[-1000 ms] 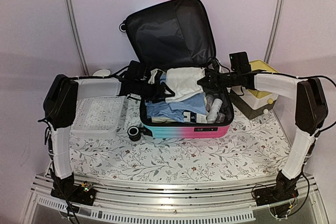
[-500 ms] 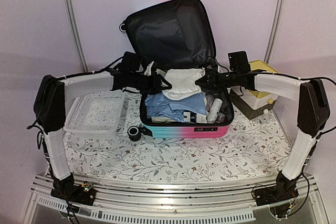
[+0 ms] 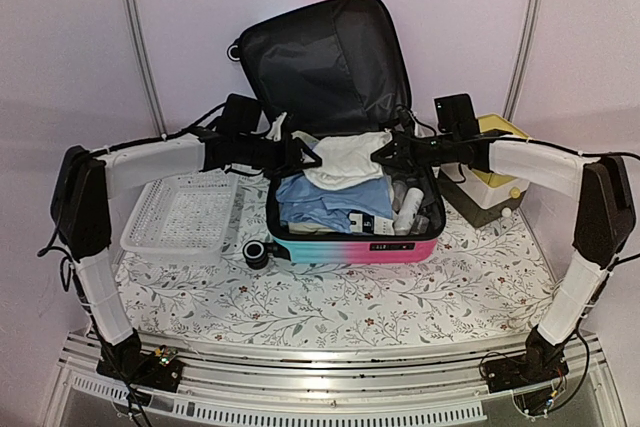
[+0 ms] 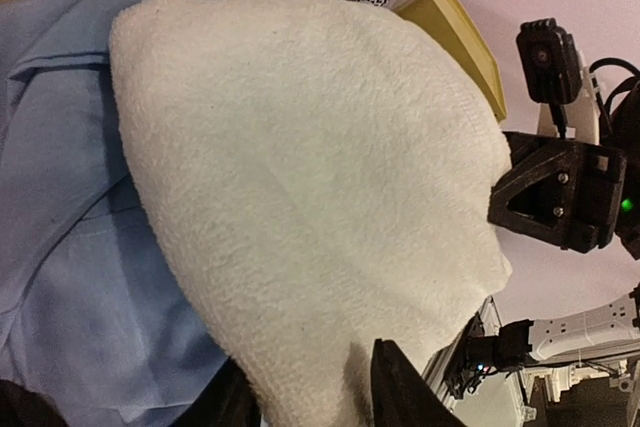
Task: Open, take out, and arrange the luggage
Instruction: Pick up the clothes from the opened luggage.
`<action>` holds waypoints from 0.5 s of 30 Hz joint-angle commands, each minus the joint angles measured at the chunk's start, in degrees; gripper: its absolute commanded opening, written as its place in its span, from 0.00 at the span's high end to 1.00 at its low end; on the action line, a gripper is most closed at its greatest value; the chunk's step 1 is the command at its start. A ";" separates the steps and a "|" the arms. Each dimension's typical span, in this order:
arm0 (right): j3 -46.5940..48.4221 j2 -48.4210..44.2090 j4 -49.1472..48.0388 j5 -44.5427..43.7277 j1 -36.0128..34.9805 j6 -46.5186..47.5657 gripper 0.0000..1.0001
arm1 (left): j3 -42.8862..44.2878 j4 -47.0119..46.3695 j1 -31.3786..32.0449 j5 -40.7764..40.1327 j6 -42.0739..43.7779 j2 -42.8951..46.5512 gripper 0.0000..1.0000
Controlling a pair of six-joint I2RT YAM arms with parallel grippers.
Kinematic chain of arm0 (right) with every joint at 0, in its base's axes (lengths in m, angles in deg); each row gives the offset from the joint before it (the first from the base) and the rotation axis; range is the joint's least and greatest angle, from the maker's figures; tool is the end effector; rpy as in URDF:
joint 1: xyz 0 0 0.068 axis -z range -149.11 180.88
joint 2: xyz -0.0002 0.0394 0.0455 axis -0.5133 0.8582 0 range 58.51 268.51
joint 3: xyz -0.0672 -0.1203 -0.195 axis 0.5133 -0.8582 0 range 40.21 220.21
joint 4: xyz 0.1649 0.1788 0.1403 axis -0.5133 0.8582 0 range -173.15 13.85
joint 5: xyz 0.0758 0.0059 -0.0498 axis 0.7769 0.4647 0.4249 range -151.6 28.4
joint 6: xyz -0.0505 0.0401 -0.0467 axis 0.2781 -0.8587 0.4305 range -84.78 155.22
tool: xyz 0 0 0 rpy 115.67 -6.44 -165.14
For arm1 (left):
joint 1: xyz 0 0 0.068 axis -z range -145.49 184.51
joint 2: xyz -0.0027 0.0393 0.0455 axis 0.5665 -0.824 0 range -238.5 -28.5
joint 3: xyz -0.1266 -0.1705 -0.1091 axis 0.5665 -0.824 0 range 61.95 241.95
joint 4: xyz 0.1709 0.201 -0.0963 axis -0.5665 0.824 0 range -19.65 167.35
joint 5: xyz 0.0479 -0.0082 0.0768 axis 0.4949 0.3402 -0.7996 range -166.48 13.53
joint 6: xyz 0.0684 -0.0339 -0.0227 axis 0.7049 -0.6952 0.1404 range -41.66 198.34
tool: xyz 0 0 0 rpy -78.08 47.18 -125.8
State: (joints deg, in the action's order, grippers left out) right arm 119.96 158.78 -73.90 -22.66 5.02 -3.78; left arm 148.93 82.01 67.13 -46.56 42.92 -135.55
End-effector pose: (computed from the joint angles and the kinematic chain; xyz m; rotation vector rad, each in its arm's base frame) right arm 0.3780 0.2313 0.2383 -0.1989 2.2644 1.3572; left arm 0.3780 -0.2825 0.2272 0.2840 2.2890 -1.2166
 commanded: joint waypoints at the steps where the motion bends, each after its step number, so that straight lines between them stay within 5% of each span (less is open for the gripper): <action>1: -2.79 -4.03 -0.30 -1.74 -0.33 0.93 0.97 | -2.13 0.01 0.86 -0.53 0.78 3.12 0.58; 8: -6.05 -3.75 -0.63 -2.42 -0.28 1.45 0.97 | -1.62 0.10 1.04 -0.31 0.75 0.00 0.42; 15: -6.61 -3.51 -0.64 -2.99 -0.38 1.89 0.97 | 1.27 0.38 1.13 1.45 0.07 -3.81 0.40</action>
State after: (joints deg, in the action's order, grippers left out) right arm 113.71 155.80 -73.61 -25.05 5.02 -2.95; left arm 148.05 82.01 67.35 -46.67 43.14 -136.95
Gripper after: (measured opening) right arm 0.065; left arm 0.620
